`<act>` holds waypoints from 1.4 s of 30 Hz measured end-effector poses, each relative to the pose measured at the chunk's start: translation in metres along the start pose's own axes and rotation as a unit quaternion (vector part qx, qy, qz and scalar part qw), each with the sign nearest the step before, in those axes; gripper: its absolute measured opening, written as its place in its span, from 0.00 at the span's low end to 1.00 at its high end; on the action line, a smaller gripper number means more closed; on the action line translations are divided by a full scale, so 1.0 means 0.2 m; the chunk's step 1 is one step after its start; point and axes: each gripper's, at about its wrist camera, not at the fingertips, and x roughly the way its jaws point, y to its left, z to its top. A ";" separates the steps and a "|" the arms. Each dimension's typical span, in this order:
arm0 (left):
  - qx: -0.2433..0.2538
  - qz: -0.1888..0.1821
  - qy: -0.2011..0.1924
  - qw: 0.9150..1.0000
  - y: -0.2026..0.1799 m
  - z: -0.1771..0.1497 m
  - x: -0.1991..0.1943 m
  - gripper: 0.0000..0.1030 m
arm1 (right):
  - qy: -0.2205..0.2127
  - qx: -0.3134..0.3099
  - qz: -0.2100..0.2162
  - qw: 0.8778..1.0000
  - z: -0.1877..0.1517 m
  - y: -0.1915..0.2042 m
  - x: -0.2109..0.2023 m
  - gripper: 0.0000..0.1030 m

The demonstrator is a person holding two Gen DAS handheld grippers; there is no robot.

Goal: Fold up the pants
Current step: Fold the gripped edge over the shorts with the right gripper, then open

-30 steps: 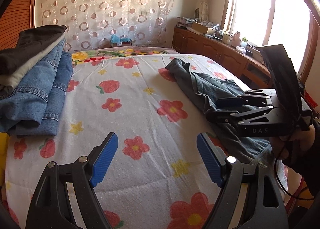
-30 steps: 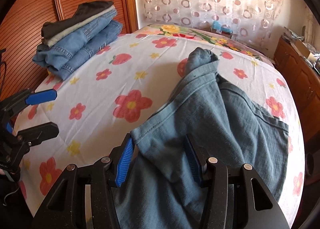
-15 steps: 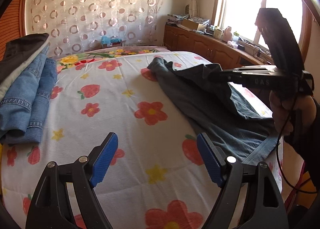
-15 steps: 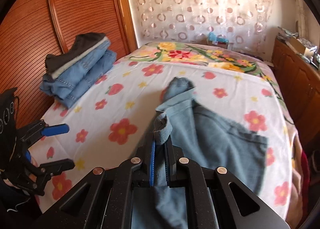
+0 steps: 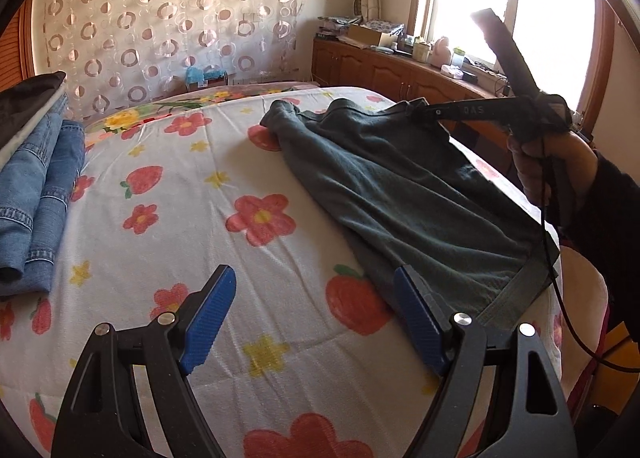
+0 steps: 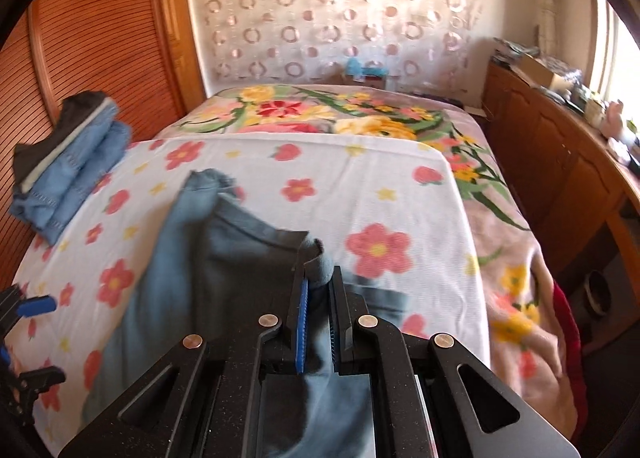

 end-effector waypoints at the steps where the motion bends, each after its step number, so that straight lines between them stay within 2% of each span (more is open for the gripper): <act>1: 0.000 0.000 0.000 1.000 0.00 0.00 0.00 0.79 | 0.002 0.002 -0.003 1.000 0.00 0.00 0.01 0.08; 7: 0.001 0.001 0.003 1.000 0.00 -0.01 0.01 0.79 | 0.007 0.013 -0.010 1.000 0.01 0.03 0.04 0.08; 9: 0.001 0.002 0.007 1.000 0.00 -0.01 0.03 0.79 | 0.001 0.026 -0.007 1.000 0.03 0.01 0.02 0.15; 10: 0.001 0.004 0.009 1.000 0.01 -0.02 0.04 0.79 | 0.001 0.031 -0.006 0.999 0.03 0.00 0.02 0.23; 11: 0.002 0.007 0.013 1.000 0.01 -0.02 0.05 0.79 | 0.001 0.034 -0.005 0.999 0.03 -0.01 0.02 0.26; 16: 0.003 0.004 0.019 1.000 0.01 -0.02 0.07 0.79 | 0.013 0.032 -0.007 0.999 0.01 -0.03 0.06 0.27; 19: 0.008 0.005 0.021 1.000 -0.01 -0.02 0.07 0.79 | 0.020 0.034 0.002 0.999 0.03 -0.04 0.09 0.35; 25: 0.017 0.006 0.030 0.999 -0.02 -0.03 0.09 0.79 | 0.025 0.016 -0.004 1.000 0.06 -0.03 0.15 0.35; 26: 0.017 0.004 0.032 0.999 -0.02 -0.03 0.09 0.79 | 0.029 0.011 -0.009 0.999 0.07 -0.03 0.16 0.35; 27: 0.017 0.003 0.033 0.999 -0.02 -0.03 0.10 0.79 | 0.035 0.007 -0.015 0.999 0.07 -0.02 0.17 0.30; 28: 0.017 0.002 0.034 0.999 -0.02 -0.03 0.10 0.79 | 0.039 0.004 -0.023 0.999 0.08 -0.03 0.18 0.07; 29: 0.016 0.001 0.036 0.999 -0.01 -0.04 0.10 0.79 | 0.036 0.004 -0.030 0.999 0.08 -0.03 0.18 0.05; 31: 0.010 -0.001 0.041 0.999 0.00 -0.04 0.11 0.79 | 0.020 0.018 -0.021 0.999 0.08 -0.05 0.15 0.05; 33: 0.005 -0.003 0.044 0.999 0.01 -0.04 0.11 0.79 | 0.009 0.038 -0.034 0.999 0.08 -0.10 0.12 0.04; 37: 0.005 -0.002 0.046 0.999 0.00 -0.04 0.11 0.79 | 0.022 0.049 -0.063 0.997 0.06 -0.17 0.13 0.04; 42: 0.006 0.000 0.046 0.999 0.00 -0.04 0.12 0.79 | 0.024 0.057 -0.054 0.997 0.07 -0.18 0.13 0.05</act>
